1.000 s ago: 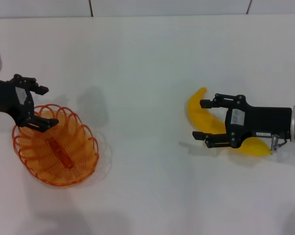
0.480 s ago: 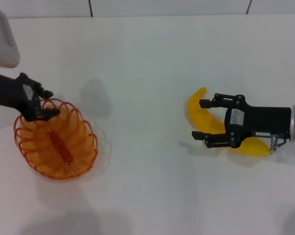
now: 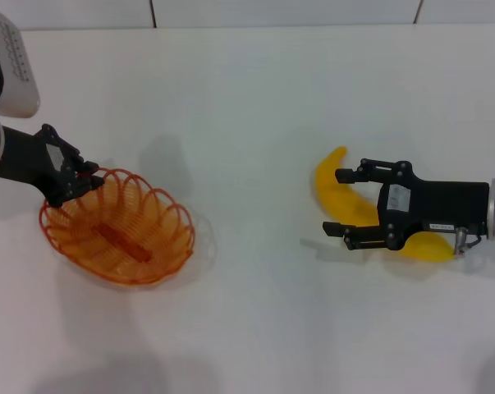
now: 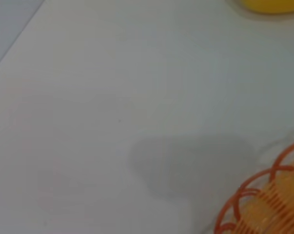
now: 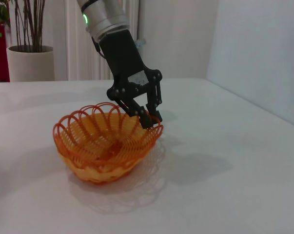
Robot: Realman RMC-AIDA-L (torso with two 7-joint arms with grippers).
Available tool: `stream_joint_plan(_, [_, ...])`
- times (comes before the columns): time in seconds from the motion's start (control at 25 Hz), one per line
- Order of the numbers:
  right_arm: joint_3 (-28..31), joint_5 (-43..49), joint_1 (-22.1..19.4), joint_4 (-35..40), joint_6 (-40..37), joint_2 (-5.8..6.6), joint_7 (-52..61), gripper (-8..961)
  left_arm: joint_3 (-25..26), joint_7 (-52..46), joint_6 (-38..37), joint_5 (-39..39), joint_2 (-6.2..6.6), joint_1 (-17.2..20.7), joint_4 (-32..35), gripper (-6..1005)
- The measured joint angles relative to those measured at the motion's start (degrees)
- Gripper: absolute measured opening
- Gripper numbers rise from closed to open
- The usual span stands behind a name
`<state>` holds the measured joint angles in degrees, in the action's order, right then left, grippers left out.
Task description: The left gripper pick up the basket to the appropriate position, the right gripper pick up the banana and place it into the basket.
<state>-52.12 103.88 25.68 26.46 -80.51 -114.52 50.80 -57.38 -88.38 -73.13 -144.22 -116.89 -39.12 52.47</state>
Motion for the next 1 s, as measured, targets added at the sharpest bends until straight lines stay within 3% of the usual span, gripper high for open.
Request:
stream_joint_plan(0.36, [0.00, 0.00, -0.21, -0.01, 0.00, 0.03, 0.00, 834, -0.02, -0.69, -0.21, -0.15, 0.02, 0.27, 0.81, 121])
stream_joint_plan(1.0, [0.00, -0.52, -0.37, 0.00, 0.00, 0.19, 0.00, 834, 0.63, -7.03, -2.85, 3.50, 0.11, 3.84, 9.64, 76])
